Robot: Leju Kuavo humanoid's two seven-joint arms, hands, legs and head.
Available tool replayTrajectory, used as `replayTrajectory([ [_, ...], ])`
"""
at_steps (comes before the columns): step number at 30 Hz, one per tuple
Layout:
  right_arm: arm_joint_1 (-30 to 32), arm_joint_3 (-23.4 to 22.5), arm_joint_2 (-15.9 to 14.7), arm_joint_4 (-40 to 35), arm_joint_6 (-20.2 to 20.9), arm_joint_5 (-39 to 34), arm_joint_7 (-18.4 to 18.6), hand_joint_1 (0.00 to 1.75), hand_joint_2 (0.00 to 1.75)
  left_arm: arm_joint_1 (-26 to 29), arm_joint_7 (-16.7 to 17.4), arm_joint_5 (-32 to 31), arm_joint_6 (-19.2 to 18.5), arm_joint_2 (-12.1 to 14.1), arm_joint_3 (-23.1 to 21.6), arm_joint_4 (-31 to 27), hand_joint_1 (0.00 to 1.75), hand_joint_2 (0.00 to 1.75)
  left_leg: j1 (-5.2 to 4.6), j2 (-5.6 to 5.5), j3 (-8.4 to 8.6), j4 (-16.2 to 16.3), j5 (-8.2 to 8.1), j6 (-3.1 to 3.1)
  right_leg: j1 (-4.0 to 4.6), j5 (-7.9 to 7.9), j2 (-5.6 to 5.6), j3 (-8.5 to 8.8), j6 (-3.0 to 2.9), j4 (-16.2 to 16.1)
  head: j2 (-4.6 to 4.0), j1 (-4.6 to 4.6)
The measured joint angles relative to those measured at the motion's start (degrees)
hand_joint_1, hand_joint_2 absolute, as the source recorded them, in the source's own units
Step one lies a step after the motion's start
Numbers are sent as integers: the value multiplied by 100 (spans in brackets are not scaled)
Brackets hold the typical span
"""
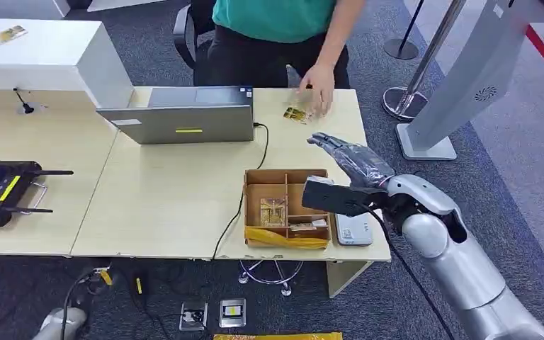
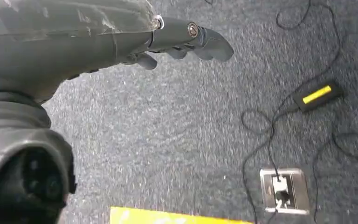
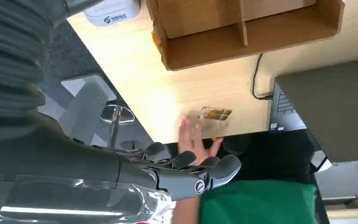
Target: Pass the card to the sensor for recognition and then transmit it.
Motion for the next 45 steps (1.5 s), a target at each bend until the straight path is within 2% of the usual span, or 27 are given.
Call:
replayTrajectory([
  [5, 0, 9, 0, 24, 20, -133, 218, 0, 175, -1, 0, -39, 102, -107, 0, 0, 0, 0, 1, 1, 2, 0, 0, 0, 1, 0, 0, 0, 0, 0, 0, 0],
  [15, 1, 85, 15, 29, -9, -199, 302, 0, 175, 6, -138, 131, 378, -188, 20, 0, 0, 0, 1, -1, 4, 0, 0, 0, 1, 0, 1, 3, 0, 3, 0, -2],
  [26, 1, 101, 15, 29, 15, -243, 426, 0, 175, 78, -308, 269, 424, -310, 74, 0, 0, 0, 0, -1, 7, 1, 0, 0, 0, 0, 0, 4, 0, 2, 0, -2],
  [36, 55, 94, 15, 29, 22, -295, 463, 0, 175, 77, -315, 125, 426, -385, 68, 0, 0, 0, 1, 0, 10, 1, 0, 0, 1, 0, 3, 4, 0, 2, 0, 0],
  [45, 198, 41, -31, -17, 66, -293, 514, 0, 175, 212, -492, 103, 557, -413, 57, 2, 0, 0, 0, 2, 11, 1, 0, 0, 0, 0, 2, 5, 0, 2, 0, 0],
])
